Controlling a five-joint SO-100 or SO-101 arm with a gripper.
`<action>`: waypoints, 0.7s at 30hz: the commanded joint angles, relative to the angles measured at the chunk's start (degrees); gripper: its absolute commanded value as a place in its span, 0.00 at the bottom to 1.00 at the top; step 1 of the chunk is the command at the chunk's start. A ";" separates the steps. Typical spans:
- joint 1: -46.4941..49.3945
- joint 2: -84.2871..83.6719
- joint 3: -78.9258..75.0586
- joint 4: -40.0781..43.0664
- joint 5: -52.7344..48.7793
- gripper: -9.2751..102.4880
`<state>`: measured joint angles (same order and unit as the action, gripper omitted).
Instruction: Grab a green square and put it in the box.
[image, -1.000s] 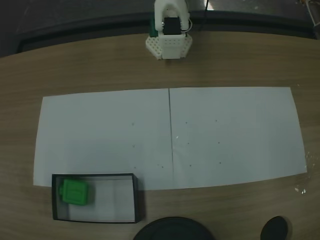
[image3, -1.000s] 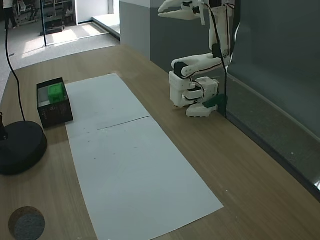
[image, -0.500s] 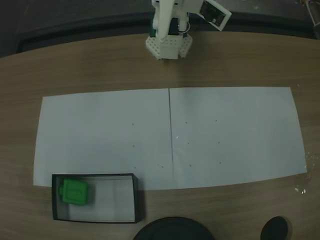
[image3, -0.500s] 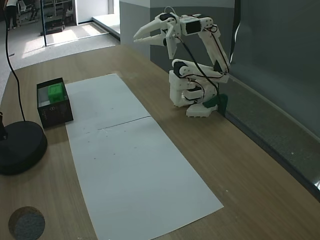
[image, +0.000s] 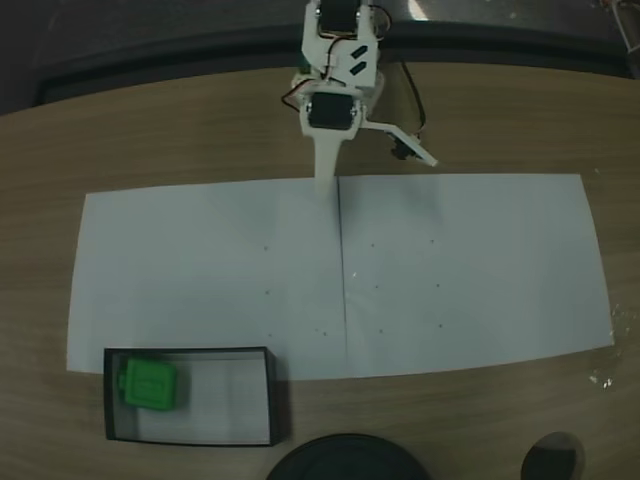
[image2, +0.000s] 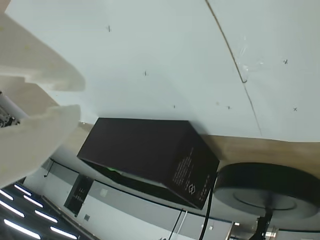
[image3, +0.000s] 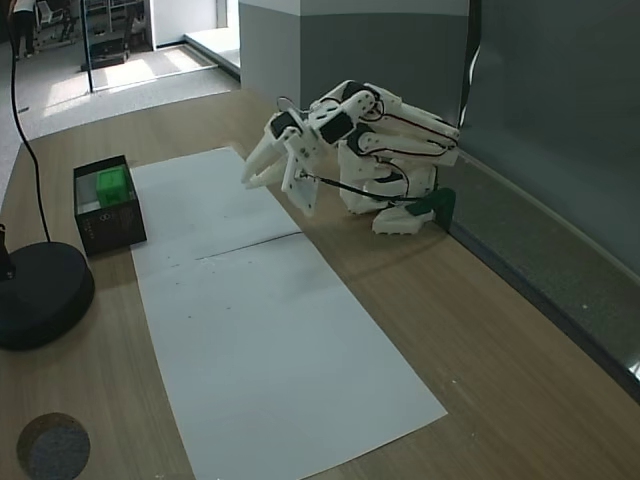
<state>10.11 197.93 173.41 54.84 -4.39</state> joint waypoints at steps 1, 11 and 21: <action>0.18 0.97 1.32 -0.53 3.16 0.08; -0.70 0.97 -1.58 18.98 9.40 0.08; -0.79 0.97 -1.58 19.07 9.32 0.08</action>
<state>9.32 197.93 175.17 73.12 4.75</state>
